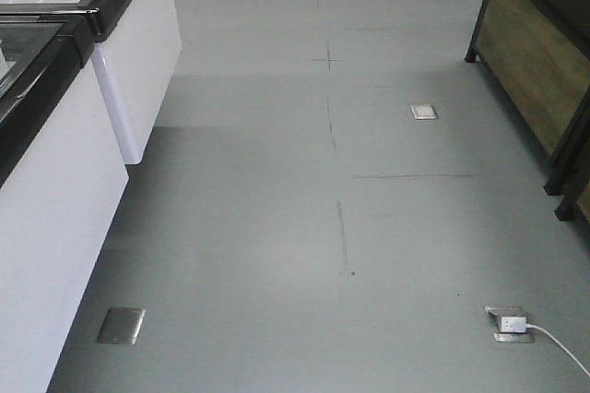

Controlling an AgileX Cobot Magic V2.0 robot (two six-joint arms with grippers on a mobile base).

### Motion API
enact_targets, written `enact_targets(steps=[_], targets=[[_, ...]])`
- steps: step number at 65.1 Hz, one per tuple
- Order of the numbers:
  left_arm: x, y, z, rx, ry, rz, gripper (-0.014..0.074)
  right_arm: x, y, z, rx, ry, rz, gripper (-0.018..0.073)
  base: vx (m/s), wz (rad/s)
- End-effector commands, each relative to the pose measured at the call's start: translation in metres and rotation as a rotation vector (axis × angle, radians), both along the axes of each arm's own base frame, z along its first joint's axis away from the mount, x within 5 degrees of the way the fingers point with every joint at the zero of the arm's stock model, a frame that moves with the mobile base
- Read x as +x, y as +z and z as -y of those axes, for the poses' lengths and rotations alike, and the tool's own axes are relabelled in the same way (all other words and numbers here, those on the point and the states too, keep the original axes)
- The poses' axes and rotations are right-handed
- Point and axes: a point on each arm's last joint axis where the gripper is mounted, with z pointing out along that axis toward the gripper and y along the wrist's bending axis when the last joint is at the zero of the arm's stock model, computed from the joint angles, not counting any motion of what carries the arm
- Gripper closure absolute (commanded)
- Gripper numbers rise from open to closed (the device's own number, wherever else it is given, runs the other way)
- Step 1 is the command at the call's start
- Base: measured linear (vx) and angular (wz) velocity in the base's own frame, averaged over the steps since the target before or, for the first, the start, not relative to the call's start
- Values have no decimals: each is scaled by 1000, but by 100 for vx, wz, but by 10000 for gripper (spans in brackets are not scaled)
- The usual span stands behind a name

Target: Left arm holds basket, right arm returns cookies

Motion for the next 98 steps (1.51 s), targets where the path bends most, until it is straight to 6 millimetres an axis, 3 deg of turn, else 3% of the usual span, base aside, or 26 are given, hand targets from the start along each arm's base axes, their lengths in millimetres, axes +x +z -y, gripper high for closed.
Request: enact_targets(steps=[1, 17, 30, 41, 54, 62, 76, 90, 98], targets=[[-22, 33, 1, 5, 0, 130, 601, 0, 1, 0, -12, -3, 66, 565, 0, 0], [-51, 104, 2, 2, 0, 58, 601, 0, 1, 0, -12, -3, 66, 565, 0, 0], [-56, 165, 2, -1, 1, -43, 601, 0, 1, 0, -12, -3, 66, 565, 0, 0], [-36, 205, 1, -3, 3, -134, 601, 0, 1, 0, -12, -3, 66, 565, 0, 0], [9, 232, 0, -9, 3, -290, 601, 0, 1, 0, -12, -3, 66, 565, 0, 0], [41, 234, -2, -14, 3, -414, 600, 0, 1, 0, -12, -3, 66, 565, 0, 0], [88, 212, -4, -28, 0, -684, 596, 0, 1, 0, -12, -3, 66, 565, 0, 0], [115, 186, -5, -43, -2, -956, 592, 0, 1, 0, -12, -3, 66, 565, 0, 0], [126, 178, -5, -46, -2, -1025, 577, 0, 1, 0, -12, -3, 66, 565, 0, 0]])
